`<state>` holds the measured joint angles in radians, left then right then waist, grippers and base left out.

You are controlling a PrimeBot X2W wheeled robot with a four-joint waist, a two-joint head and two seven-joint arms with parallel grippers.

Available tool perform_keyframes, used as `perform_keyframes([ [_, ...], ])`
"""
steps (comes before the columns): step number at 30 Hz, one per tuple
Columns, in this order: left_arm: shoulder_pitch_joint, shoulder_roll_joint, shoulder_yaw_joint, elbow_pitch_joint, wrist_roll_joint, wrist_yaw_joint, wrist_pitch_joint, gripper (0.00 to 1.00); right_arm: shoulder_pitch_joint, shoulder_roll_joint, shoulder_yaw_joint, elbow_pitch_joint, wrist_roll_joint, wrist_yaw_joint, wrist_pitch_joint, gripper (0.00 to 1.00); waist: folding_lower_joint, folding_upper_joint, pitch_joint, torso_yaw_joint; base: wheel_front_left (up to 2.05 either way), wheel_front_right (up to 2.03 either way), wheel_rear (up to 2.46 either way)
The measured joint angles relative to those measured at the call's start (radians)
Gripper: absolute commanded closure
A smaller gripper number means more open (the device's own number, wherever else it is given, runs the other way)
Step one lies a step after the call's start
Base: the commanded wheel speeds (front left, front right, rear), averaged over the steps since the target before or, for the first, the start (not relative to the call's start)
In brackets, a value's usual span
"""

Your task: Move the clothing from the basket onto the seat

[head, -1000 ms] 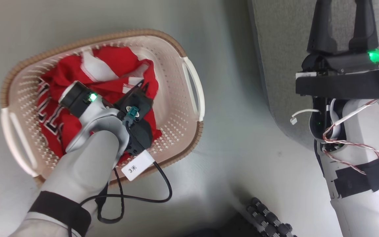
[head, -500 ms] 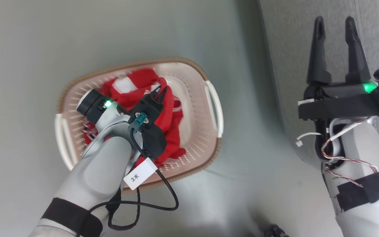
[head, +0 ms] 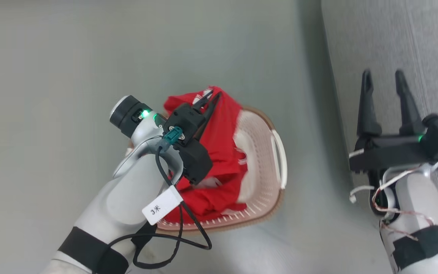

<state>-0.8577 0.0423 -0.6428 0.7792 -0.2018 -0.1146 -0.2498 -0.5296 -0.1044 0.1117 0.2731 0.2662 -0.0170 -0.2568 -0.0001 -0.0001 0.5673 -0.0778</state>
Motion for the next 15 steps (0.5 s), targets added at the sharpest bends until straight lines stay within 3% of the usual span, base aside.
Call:
perform_keyframes([
  [15,0.006,-0.004,-0.003,-0.013,-0.116,-0.002,0.000,1.00,0.148,0.009,-0.004,0.069,-0.003,0.017,0.000,0.00,-0.0001,0.0000,-0.234,0.097,0.00,0.00,0.00],
])
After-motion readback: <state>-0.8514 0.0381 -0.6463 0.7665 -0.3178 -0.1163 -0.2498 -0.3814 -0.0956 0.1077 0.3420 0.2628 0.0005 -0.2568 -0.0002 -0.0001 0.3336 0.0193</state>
